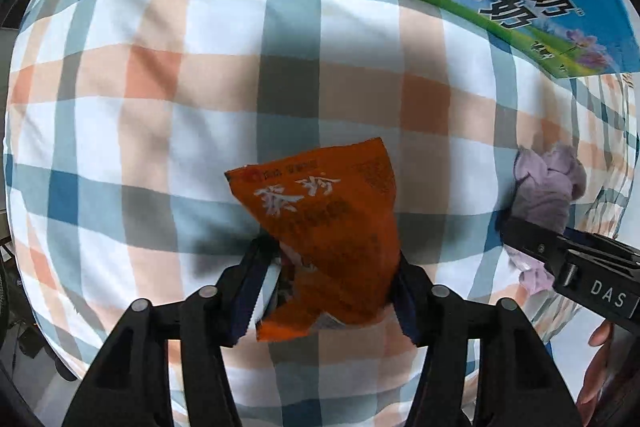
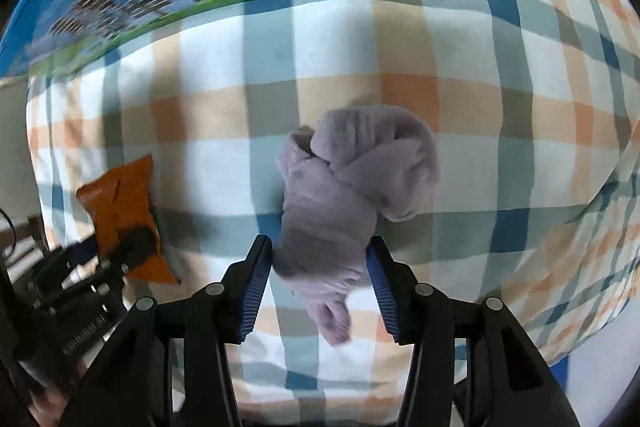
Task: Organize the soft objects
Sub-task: 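Grasp the orange snack bag with the left gripper while the right grasps the lilac sock, then lower the orange bag and lilac sock into the box and open both grippers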
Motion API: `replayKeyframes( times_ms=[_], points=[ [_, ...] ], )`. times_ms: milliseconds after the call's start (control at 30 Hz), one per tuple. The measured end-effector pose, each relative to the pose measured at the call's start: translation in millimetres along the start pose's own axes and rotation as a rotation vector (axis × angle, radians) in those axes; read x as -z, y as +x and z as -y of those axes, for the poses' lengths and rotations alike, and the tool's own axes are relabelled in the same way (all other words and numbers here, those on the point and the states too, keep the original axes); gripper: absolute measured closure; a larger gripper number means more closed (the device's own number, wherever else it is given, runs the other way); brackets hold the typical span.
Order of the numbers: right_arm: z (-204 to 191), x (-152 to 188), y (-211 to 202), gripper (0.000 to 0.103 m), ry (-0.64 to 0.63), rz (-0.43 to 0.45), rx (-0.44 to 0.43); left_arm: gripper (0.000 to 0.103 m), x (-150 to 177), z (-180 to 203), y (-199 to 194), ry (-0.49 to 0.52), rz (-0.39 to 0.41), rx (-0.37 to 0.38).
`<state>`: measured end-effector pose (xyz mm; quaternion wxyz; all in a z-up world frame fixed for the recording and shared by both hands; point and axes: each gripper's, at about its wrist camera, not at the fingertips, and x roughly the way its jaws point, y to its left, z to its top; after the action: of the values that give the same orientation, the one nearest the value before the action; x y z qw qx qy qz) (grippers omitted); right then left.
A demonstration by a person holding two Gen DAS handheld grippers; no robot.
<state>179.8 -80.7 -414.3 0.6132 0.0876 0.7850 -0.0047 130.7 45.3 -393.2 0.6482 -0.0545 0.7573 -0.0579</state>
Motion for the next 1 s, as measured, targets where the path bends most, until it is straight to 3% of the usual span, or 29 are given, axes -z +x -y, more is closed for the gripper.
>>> replayKeyframes(
  times_ms=[267, 367, 400, 600, 667, 733, 1000],
  points=[
    [6.0, -5.8, 8.2, 0.052, 0.082, 0.024, -0.057, 0.054, 20.8, 15.4, -5.7, 0.019, 0.049, -0.044],
    [9.8, -6.9, 3.0, 0.051, 0.071, 0.028, -0.03, 0.055, 28.1, 13.7, 1.9, 0.016, 0.052, -0.052],
    [27.7, -4.3, -3.1, 0.051, 0.067, 0.028, -0.031, 0.055, 32.5, 13.8, 6.0, 0.017, 0.053, -0.055],
    [60.6, -12.5, -22.1, 0.048, 0.081, 0.059, -0.049, 0.055, 14.4, 21.9, -4.7, 0.019, 0.055, -0.069],
    [62.3, -14.3, -26.9, 0.051, 0.074, 0.062, -0.05, 0.056, 5.7, 21.2, -11.6, 0.02, 0.056, -0.07],
    [65.1, -10.9, -30.7, 0.061, 0.067, 0.058, -0.049, 0.057, 4.0, 24.7, -18.4, 0.018, 0.062, -0.071],
    [60.6, -1.8, -44.2, 0.065, 0.047, 0.065, -0.061, 0.058, 6.6, 42.0, -55.6, 0.035, 0.122, -0.053]
  ],
)
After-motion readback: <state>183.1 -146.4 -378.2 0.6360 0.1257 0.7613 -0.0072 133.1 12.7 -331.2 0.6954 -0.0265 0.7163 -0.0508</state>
